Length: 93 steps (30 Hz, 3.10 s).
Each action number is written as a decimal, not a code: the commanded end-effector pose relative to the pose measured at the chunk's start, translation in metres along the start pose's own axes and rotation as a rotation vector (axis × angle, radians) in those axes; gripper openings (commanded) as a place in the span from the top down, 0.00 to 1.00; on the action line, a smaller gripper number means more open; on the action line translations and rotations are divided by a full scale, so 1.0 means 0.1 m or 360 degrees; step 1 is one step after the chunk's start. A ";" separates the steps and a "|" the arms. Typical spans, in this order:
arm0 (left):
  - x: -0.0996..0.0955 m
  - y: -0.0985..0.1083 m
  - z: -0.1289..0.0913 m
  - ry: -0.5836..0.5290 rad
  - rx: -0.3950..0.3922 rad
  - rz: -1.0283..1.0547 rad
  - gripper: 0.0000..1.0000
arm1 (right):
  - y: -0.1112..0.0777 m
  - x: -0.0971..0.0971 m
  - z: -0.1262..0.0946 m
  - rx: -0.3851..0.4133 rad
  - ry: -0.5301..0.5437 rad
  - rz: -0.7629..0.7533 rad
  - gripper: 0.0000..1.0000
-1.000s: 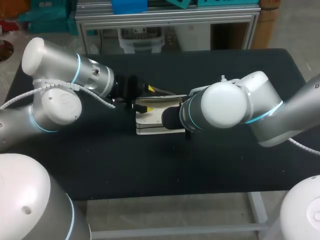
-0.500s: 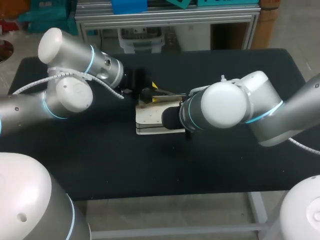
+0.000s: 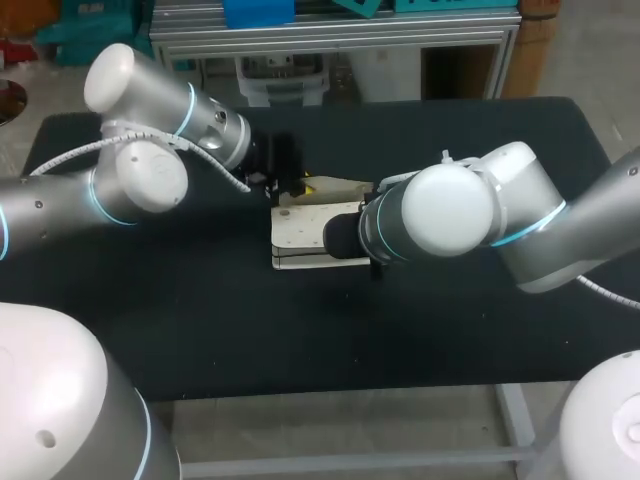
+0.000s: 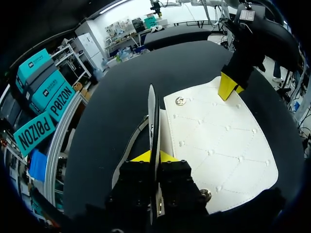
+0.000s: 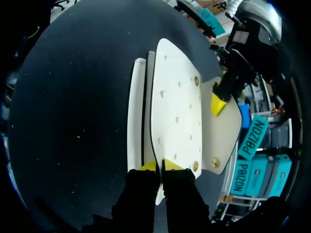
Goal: Pick up the bag, open it, inspect its contents, close it, and place it on the opposite side
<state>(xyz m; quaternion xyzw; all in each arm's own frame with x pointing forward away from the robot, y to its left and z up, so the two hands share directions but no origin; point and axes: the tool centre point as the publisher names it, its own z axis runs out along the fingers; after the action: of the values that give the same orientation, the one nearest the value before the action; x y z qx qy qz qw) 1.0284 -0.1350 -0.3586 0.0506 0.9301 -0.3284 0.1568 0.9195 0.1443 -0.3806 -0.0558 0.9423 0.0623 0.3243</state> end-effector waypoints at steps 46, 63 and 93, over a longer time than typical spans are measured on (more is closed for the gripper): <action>-0.03 -0.74 -0.79 0.0084 0.0031 -0.0347 1.00 | -0.05 -0.47 -1.12 -0.0074 -0.0137 0.0026 1.00; 0.04 -1.02 -1.02 0.0058 0.0066 -0.0277 1.00 | 0.01 -0.74 -0.99 -0.0106 -0.0225 -0.0105 1.00; 0.05 -1.04 -1.05 0.0043 0.0146 -0.0328 1.00 | 0.11 -0.68 -0.49 -0.0109 -0.0017 -0.0241 1.00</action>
<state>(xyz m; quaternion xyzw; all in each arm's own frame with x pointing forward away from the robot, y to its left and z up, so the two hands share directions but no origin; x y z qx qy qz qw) 0.9776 -0.1507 -0.2220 -0.0332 0.9180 -0.3810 0.1050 0.9457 0.1508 -0.2985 -0.1381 0.9302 0.0755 0.3317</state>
